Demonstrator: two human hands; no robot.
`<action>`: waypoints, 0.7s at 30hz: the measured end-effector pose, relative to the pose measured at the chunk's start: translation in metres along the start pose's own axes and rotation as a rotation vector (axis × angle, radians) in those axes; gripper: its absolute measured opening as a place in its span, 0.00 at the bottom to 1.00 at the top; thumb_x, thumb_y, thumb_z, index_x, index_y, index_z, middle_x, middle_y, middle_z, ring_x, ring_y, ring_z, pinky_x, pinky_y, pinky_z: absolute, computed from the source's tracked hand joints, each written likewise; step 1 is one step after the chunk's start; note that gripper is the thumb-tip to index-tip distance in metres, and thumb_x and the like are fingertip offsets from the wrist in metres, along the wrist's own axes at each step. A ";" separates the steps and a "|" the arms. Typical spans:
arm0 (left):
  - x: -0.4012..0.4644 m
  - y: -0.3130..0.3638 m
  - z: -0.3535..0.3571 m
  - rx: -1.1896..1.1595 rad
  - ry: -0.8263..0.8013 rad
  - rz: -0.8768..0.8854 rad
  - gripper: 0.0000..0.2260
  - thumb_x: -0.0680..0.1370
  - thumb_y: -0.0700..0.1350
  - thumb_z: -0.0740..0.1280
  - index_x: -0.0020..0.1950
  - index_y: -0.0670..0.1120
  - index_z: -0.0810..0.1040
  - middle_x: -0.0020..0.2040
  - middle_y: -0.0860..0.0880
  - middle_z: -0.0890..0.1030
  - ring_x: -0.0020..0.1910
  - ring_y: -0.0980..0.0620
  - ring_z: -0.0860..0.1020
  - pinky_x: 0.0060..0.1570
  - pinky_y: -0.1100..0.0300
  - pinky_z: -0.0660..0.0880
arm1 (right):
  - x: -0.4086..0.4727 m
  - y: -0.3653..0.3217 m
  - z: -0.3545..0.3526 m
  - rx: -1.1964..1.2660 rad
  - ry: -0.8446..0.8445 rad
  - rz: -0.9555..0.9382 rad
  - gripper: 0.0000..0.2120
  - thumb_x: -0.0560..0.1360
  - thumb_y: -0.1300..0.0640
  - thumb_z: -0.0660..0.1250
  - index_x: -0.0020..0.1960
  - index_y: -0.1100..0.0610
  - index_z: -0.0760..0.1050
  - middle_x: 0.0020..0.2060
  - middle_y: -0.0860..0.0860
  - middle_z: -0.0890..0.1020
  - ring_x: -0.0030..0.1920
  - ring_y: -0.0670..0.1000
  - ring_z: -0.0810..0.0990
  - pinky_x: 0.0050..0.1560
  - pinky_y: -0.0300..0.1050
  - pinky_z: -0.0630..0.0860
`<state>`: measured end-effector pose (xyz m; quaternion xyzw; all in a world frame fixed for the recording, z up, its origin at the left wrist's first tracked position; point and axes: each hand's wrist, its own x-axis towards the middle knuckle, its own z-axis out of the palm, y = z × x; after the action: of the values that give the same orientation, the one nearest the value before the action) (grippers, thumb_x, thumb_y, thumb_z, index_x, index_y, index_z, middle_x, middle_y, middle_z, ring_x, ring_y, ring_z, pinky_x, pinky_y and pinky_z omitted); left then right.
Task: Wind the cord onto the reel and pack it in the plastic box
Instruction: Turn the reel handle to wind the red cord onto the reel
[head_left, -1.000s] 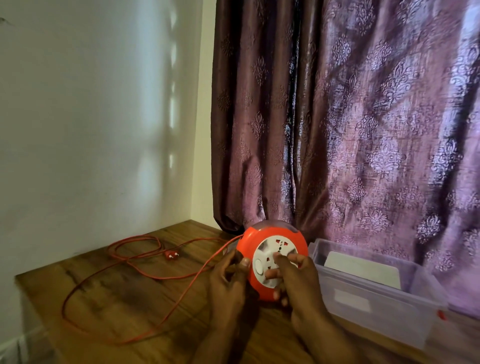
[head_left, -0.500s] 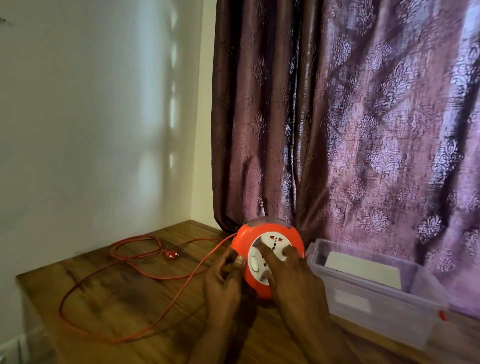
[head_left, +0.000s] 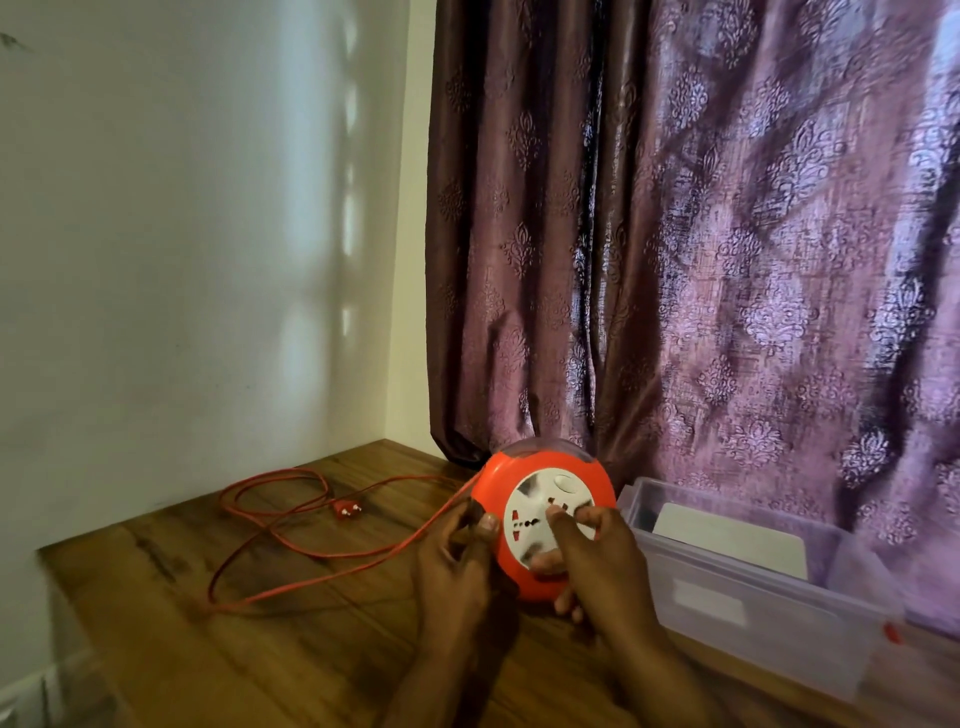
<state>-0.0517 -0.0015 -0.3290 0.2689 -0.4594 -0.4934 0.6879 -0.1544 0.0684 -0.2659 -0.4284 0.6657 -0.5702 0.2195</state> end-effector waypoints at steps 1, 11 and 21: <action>0.000 0.001 0.000 -0.008 0.005 -0.007 0.17 0.71 0.59 0.74 0.58 0.58 0.86 0.58 0.48 0.88 0.59 0.40 0.85 0.60 0.34 0.81 | 0.000 0.000 0.000 -0.125 0.038 -0.053 0.18 0.75 0.43 0.64 0.59 0.51 0.68 0.45 0.53 0.85 0.34 0.54 0.82 0.32 0.42 0.76; 0.001 0.001 -0.003 -0.063 0.027 -0.030 0.24 0.72 0.61 0.77 0.63 0.49 0.84 0.59 0.45 0.88 0.58 0.38 0.86 0.57 0.34 0.82 | -0.006 0.001 -0.001 -0.916 -0.010 -0.500 0.29 0.79 0.44 0.57 0.73 0.34 0.45 0.72 0.51 0.60 0.67 0.57 0.69 0.59 0.54 0.75; 0.001 -0.004 -0.002 0.003 0.006 -0.009 0.20 0.73 0.57 0.76 0.64 0.51 0.84 0.60 0.47 0.87 0.60 0.41 0.85 0.60 0.36 0.82 | -0.005 0.008 -0.001 -0.854 0.071 -0.444 0.29 0.75 0.34 0.56 0.73 0.34 0.48 0.69 0.49 0.71 0.65 0.55 0.73 0.59 0.52 0.75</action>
<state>-0.0515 -0.0041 -0.3324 0.2734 -0.4571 -0.4949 0.6865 -0.1549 0.0731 -0.2748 -0.5922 0.7399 -0.2933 -0.1260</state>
